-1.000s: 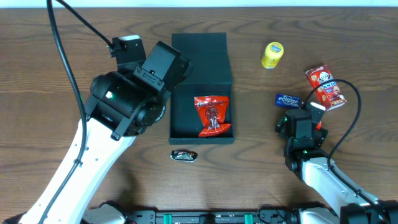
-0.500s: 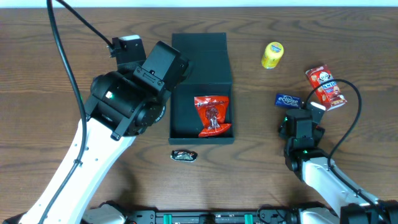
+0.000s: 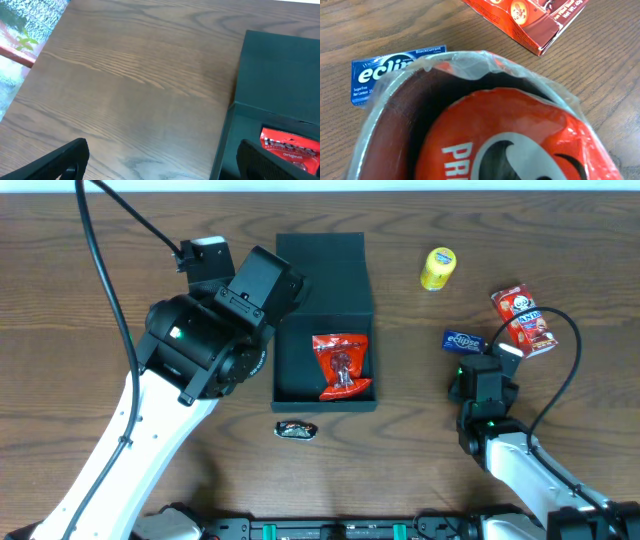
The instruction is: Pack container
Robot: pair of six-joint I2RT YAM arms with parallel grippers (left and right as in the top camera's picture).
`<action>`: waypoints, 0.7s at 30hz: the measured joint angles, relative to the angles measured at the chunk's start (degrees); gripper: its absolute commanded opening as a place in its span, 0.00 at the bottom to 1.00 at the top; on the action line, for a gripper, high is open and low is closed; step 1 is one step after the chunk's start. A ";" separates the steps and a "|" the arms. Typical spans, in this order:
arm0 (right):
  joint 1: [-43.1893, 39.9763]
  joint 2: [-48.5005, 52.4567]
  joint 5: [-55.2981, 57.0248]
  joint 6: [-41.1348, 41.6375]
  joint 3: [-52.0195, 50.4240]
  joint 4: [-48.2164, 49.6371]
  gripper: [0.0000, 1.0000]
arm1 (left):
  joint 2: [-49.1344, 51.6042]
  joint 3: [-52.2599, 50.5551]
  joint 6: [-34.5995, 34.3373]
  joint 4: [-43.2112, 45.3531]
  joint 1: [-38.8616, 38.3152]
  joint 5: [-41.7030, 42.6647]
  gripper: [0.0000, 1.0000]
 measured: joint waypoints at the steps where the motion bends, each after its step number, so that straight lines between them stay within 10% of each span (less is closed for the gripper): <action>1: 0.00 0.00 0.00 0.00 0.00 0.00 0.58 | 0.00 0.00 0.00 0.00 0.00 0.00 0.95; 16: 0.00 0.00 0.02 0.00 0.00 0.07 0.45 | 0.00 0.00 0.02 0.00 0.00 0.00 0.95; 21: 0.00 0.11 0.02 0.00 0.00 0.26 0.13 | 0.00 0.00 0.02 0.02 0.00 0.00 0.95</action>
